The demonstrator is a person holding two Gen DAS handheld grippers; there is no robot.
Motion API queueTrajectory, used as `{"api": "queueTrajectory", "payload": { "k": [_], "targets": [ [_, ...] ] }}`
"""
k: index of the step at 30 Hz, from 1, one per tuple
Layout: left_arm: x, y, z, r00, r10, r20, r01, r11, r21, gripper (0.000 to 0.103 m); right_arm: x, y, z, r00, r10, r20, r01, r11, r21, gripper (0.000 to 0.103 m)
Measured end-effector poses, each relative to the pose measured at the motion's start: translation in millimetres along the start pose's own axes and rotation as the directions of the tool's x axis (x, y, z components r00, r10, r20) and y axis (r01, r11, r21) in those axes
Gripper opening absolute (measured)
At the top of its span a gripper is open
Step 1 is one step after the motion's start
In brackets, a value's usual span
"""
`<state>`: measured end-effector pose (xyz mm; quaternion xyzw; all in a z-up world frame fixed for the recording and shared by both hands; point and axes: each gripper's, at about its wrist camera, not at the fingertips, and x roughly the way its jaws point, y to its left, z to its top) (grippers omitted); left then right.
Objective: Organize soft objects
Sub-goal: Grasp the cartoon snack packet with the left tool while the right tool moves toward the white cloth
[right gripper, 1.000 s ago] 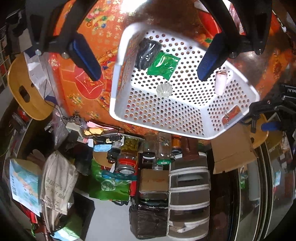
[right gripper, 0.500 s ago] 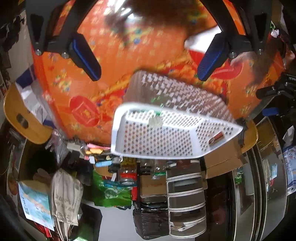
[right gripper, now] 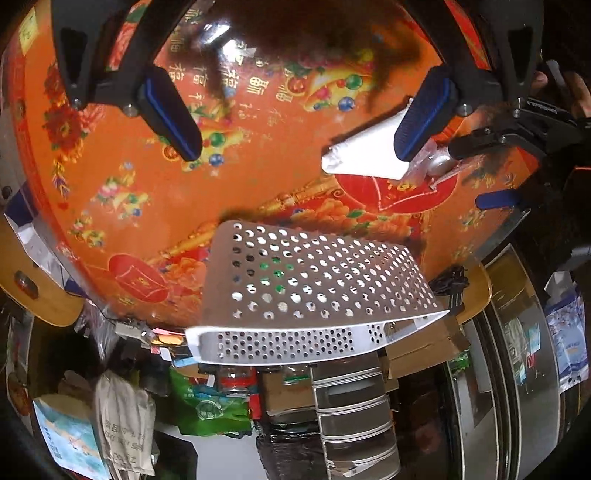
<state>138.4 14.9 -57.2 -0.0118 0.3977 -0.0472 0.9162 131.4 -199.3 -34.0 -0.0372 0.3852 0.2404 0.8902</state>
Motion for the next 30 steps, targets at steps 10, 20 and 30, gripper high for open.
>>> {"api": "queueTrajectory", "payload": {
  "k": [10, 20, 30],
  "targets": [
    [4.6, 20.4, -1.4, 0.999, -0.039, 0.007, 0.04, 0.997, -0.068, 0.025, 11.9, -1.4, -3.5, 0.999, 0.01, -0.039, -0.009, 1.0, 0.03, 0.103],
    [-17.8, 49.8, -3.1, 0.995, -0.065, 0.074, 0.075, 0.987, -0.143, 0.009, 25.8, 18.9, -6.4, 0.997, 0.034, -0.071, -0.033, 0.999, 0.016, 0.103],
    [-22.7, 77.4, -10.2, 0.996, -0.02, 0.081, 0.036, 0.98, -0.194, 0.005, 43.8, 30.7, -4.8, 0.988, 0.069, -0.14, -0.063, 0.997, 0.048, 0.103]
  ]
}}
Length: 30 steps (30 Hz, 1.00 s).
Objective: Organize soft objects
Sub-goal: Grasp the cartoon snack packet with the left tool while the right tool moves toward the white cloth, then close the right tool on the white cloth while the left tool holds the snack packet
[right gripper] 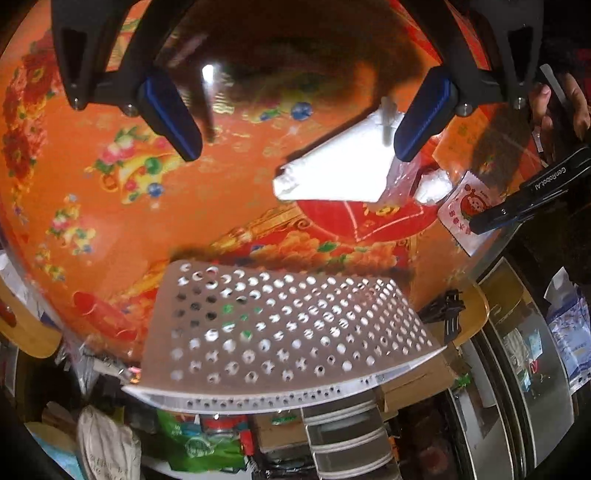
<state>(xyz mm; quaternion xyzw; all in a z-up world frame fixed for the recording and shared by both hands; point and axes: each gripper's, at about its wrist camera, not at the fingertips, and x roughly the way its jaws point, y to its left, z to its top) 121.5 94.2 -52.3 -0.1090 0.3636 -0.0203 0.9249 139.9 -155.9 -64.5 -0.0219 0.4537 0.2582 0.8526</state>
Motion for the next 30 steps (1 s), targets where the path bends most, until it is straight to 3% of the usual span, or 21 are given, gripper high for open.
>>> {"api": "queueTrajectory", "payload": {
  "k": [7, 10, 14, 18, 30],
  "targets": [
    [10.9, 6.0, -7.6, 0.999, 0.006, -0.035, -0.006, 1.0, -0.002, 0.005, 15.9, 16.6, 2.5, 1.0, 0.006, -0.023, -0.006, 1.0, -0.03, 0.101],
    [13.7, 4.6, -9.8, 0.999, 0.008, -0.04, -0.008, 1.0, 0.006, 0.005, 20.2, 23.4, 3.6, 1.0, -0.002, -0.03, 0.0, 0.998, -0.055, 0.089],
    [16.7, 2.5, -11.9, 0.999, 0.013, -0.043, -0.013, 1.0, 0.016, 0.005, 22.1, 29.5, 3.3, 0.999, -0.025, -0.028, 0.022, 0.996, -0.088, 0.064],
    [15.7, 0.7, -11.2, 0.999, 0.007, -0.036, -0.006, 1.0, 0.015, 0.005, 21.0, 29.2, 2.3, 1.0, -0.016, -0.022, 0.014, 0.995, -0.097, 0.051],
    [-0.6, -0.7, -4.3, 1.0, 0.026, 0.016, -0.026, 1.0, 0.014, 0.004, -2.9, 10.9, 1.6, 0.999, -0.033, 0.033, 0.035, 0.996, -0.084, 0.048]
  ]
}}
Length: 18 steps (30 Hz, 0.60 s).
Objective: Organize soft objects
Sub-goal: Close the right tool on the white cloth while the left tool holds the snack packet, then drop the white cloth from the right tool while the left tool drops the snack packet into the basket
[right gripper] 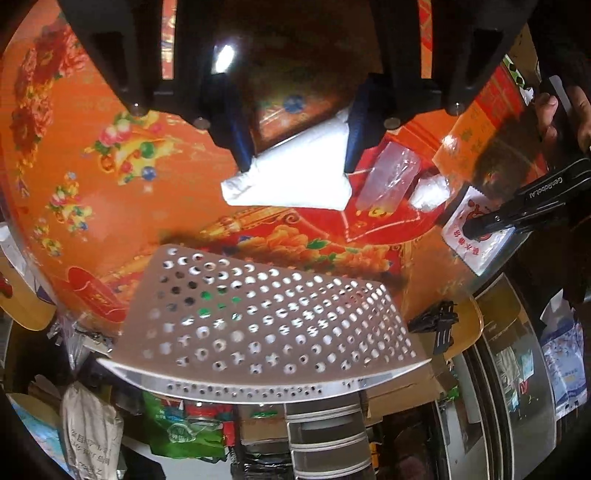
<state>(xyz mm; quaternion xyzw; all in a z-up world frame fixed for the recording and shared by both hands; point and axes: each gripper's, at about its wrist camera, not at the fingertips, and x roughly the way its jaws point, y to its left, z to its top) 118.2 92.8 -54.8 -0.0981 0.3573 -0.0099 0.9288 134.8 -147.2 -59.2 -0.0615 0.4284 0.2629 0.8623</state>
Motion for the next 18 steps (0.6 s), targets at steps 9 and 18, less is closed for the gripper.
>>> {"api": "queueTrajectory", "payload": {
  "k": [9, 18],
  "targets": [
    [-16.9, -6.6, 11.1, 0.999, 0.017, 0.038, -0.017, 1.0, 0.018, 0.004, -26.1, -19.2, 6.2, 0.998, -0.024, 0.051, 0.023, 1.0, 0.009, 0.048],
    [-34.2, -7.0, 39.3, 0.997, 0.027, 0.074, -0.029, 0.999, 0.033, 0.004, -53.3, -36.4, 30.1, 0.995, -0.039, 0.097, 0.039, 0.999, 0.005, 0.048]
  ]
}}
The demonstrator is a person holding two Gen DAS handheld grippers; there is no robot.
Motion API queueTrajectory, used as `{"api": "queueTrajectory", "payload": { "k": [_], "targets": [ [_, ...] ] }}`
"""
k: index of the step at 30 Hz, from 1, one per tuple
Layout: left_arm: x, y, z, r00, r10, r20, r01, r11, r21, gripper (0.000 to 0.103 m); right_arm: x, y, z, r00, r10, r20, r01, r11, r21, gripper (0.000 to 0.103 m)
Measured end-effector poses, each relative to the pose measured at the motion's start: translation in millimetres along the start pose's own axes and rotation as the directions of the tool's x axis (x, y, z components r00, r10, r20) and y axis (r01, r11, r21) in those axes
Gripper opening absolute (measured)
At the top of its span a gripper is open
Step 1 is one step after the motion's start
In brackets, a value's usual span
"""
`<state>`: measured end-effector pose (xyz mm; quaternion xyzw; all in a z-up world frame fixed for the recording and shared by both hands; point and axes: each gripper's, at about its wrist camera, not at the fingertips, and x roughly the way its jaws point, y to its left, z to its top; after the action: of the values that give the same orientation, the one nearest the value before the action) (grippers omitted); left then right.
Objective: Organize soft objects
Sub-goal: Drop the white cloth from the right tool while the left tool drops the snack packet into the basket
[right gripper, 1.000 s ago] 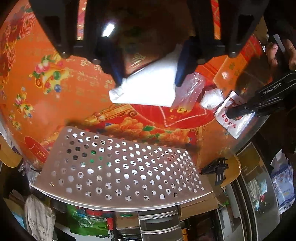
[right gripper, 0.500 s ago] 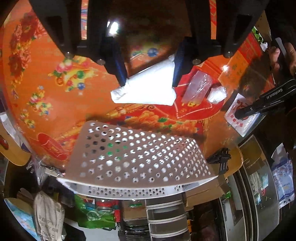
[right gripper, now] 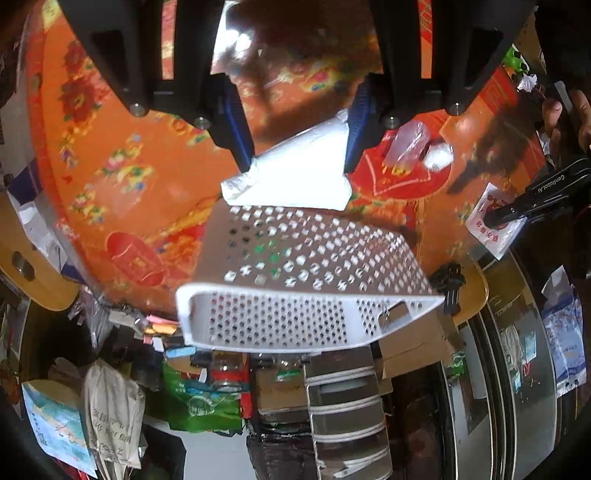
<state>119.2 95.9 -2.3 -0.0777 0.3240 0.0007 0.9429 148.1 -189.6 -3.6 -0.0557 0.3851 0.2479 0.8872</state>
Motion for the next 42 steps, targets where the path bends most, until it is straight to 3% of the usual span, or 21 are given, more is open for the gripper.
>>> {"api": "queueTrajectory", "payload": {
  "k": [11, 24, 31, 42],
  "targets": [
    [-16.7, -3.7, 57.2, 0.999, 0.0, 0.051, -0.001, 1.0, 0.023, 0.004, -15.8, -18.0, 46.6, 0.998, -0.029, 0.052, 0.03, 0.999, -0.011, 0.048],
    [-12.5, -16.5, 138.0, 0.996, -0.01, 0.086, 0.006, 0.999, 0.043, 0.004, -3.9, -31.2, 109.5, 0.996, -0.072, 0.058, 0.073, 0.997, -0.016, 0.048],
    [22.7, -34.2, 179.6, 0.999, 0.012, 0.051, -0.016, 0.996, 0.084, 0.004, 22.6, -27.5, 139.1, 0.997, -0.075, 0.031, 0.076, 0.996, -0.037, 0.048],
    [122.8, -52.1, 204.1, 0.991, 0.057, -0.118, -0.044, 0.992, 0.115, 0.004, 79.3, -27.4, 168.2, 0.988, -0.137, -0.067, 0.133, 0.989, -0.064, 0.048]
  ]
}}
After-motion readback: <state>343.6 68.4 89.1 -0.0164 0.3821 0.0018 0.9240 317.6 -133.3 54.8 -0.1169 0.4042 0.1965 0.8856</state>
